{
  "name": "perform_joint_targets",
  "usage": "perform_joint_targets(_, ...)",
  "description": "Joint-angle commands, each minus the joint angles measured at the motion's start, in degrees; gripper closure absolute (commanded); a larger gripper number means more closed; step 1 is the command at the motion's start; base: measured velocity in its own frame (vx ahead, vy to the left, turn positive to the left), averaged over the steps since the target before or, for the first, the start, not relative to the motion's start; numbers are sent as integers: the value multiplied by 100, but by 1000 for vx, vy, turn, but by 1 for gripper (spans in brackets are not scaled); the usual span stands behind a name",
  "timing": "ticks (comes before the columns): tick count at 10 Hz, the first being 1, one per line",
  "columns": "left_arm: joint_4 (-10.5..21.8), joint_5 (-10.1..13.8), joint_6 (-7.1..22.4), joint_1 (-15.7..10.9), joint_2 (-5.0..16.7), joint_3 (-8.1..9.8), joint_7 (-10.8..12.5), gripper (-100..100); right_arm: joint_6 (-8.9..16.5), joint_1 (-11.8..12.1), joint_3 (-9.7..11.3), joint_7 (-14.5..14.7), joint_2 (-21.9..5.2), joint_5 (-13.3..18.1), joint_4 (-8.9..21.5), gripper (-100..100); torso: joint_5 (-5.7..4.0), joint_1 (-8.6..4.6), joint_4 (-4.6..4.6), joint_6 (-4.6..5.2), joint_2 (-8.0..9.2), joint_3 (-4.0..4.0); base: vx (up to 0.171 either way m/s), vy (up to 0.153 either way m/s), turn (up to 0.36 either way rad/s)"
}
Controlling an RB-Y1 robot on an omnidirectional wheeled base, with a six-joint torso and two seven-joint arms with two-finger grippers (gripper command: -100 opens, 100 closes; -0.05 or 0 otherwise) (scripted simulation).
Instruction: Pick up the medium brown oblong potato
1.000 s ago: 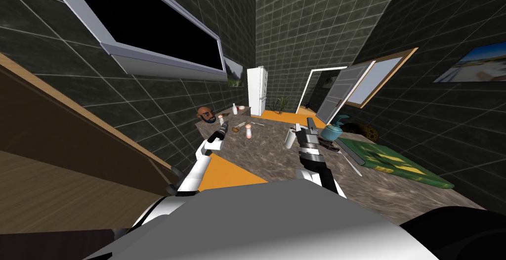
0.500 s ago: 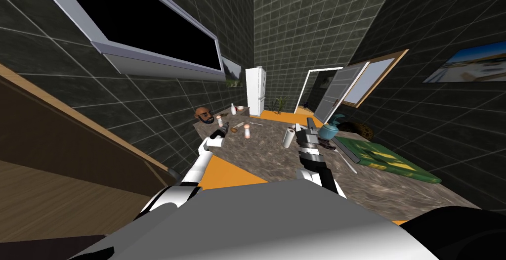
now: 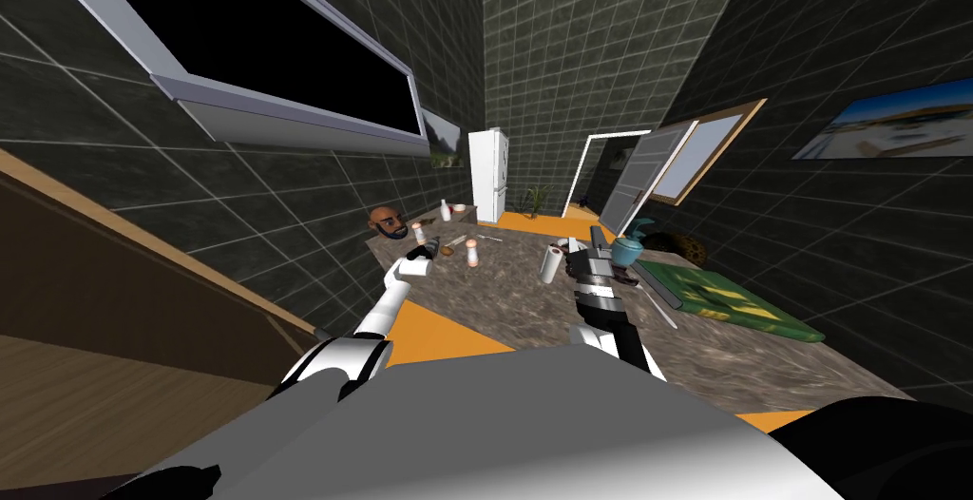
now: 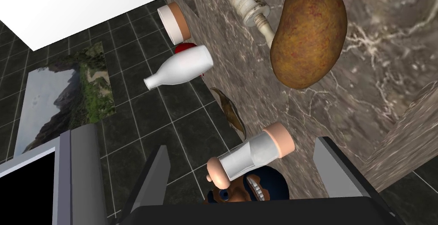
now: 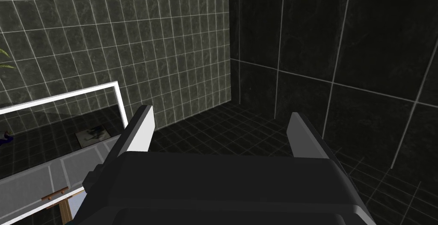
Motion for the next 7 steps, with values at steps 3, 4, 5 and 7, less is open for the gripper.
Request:
perform_joint_targets(3,486,64,280,-282,54,3,37,-100,0,0,0,0,0,0,0,0,0,-1,0,0,-1,0,4,-13,-44)
perform_joint_targets(4,707,115,428,-462,96,2,58,-100,0,0,0,0,0,0,0,0,0,1,-1,-2,0,0,7,-14,-53)
perform_joint_targets(5,773,115,428,-462,96,2,58,-100,0,0,0,0,0,0,0,0,0,0,0,0,-1,-1,7,-12,-38)
perform_joint_targets(7,1188,214,693,-779,183,3,100,-100,0,0,0,0,0,0,0,0,0,0,0,-1,-2,-1,12,-17,-85)
